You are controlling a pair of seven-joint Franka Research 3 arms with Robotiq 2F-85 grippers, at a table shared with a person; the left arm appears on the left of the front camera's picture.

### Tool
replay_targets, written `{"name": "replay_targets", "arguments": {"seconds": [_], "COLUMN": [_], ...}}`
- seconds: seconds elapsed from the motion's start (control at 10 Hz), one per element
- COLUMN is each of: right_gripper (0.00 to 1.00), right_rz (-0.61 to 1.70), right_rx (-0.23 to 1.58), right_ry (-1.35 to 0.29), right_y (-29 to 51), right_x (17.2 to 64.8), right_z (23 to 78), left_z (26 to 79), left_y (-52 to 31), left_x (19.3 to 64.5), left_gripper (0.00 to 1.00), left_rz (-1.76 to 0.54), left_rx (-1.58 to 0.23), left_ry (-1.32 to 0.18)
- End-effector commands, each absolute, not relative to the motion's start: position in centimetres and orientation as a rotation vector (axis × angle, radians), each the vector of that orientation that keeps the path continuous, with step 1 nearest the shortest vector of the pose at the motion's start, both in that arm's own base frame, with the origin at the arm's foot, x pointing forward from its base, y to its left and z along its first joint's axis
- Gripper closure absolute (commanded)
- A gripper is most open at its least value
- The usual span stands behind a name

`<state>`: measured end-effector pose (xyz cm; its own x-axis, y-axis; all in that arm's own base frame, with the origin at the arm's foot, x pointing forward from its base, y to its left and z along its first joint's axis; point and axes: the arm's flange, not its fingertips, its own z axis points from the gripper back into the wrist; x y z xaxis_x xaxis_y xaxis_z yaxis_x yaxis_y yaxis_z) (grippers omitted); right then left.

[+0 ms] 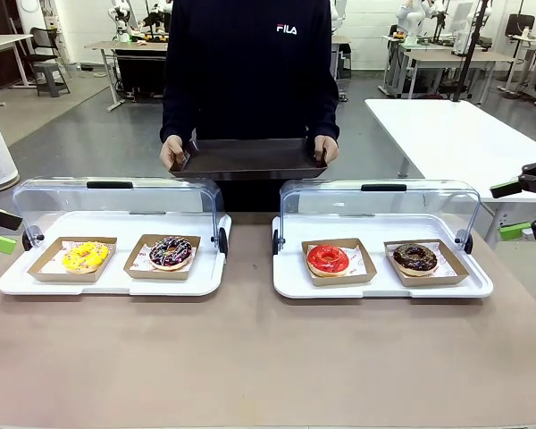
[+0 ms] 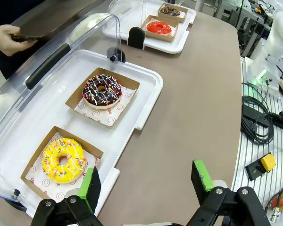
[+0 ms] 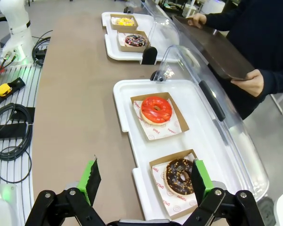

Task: Provide the desired donut to the person.
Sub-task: Pick up and lift the Paper togo box containing the Donut pointed at by the person.

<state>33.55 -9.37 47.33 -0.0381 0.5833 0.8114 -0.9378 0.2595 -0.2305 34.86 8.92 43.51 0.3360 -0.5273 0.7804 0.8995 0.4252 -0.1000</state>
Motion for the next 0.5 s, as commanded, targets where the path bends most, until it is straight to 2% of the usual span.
{"name": "replay_targets", "arguments": {"seconds": [0.0,0.4], "right_gripper": [0.0,0.0], "right_rz": [1.289,1.289], "right_rx": [0.473,0.473], "right_ry": [-1.002,-1.002], "right_y": [-9.3,-9.3], "right_x": [33.86,33.86], "right_z": [47.15,47.15], "left_z": [43.41,43.41], "left_y": [9.02,9.02], "left_x": [34.87,34.87], "left_gripper": [0.0,0.0], "left_rz": [-1.003,-1.003], "left_rx": [-0.599,-0.599], "left_ry": [-0.754,-0.754]}}
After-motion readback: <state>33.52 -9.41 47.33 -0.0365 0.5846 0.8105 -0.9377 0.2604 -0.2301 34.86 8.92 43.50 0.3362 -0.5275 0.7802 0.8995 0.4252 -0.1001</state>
